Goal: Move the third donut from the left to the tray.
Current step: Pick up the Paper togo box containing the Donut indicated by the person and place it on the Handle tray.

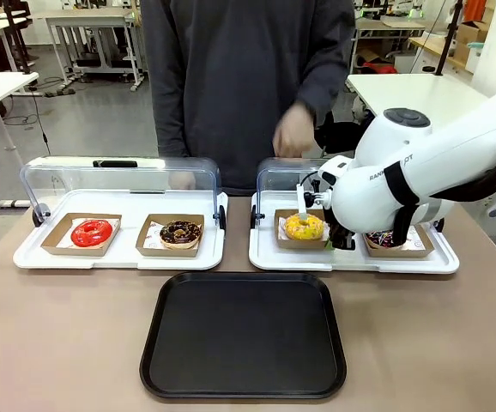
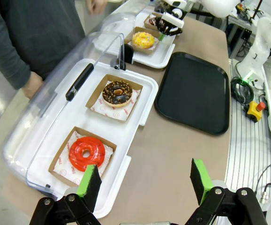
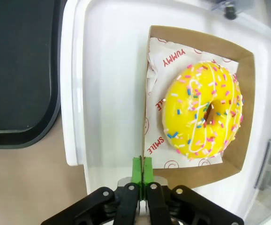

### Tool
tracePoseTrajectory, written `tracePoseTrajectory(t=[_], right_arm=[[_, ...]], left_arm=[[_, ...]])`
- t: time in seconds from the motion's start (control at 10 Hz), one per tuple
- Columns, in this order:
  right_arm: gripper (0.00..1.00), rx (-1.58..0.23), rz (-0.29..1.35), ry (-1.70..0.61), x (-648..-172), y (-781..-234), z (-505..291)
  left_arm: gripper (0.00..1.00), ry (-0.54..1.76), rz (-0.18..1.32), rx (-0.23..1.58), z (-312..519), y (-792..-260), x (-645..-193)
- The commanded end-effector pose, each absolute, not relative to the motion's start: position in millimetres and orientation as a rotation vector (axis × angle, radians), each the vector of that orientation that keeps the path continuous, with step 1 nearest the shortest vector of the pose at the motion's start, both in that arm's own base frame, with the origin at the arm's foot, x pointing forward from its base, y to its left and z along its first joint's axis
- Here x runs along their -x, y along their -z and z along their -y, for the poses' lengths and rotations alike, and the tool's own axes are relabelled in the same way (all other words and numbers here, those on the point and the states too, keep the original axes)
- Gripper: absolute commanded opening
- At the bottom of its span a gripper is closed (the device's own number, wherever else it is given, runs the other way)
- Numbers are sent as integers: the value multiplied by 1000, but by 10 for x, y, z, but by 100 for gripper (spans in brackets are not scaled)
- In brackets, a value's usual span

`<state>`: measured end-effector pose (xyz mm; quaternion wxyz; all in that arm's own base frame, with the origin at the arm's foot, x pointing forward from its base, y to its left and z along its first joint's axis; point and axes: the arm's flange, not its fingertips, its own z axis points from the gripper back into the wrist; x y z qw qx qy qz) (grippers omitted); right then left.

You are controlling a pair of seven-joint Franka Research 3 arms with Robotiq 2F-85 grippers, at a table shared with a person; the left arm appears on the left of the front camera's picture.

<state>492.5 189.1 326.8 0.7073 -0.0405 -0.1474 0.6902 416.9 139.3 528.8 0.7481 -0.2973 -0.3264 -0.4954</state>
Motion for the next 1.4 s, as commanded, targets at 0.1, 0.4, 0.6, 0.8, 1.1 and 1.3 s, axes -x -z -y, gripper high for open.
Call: tracePoseTrajectory(t=[0.1, 0.4, 0.6, 0.8, 1.1, 1.3], right_arm=[[2, 99, 397, -1520, -4639, -3839, -1765], [2, 62, 369, -1537, -4312, -4235, -1818], [2, 61, 344, -1518, -4021, -4334, -1883], [2, 40, 331, -1500, -3630, -4281, -2038], [2, 60, 361, -1493, -3170, -4146, -2354], [2, 27, 334, -1514, -3007, -3953, -2612]], left_arm=[[100, 1098, 717, 656, -1390, -5295, -4152], [100, 1098, 717, 656, -1390, -5295, -4152], [100, 1098, 717, 656, -1390, -5295, -4152], [100, 1098, 717, 656, -1390, -5295, -4152], [100, 1098, 717, 656, -1390, -5295, -4152], [100, 1098, 717, 656, -1390, -5295, -4152]])
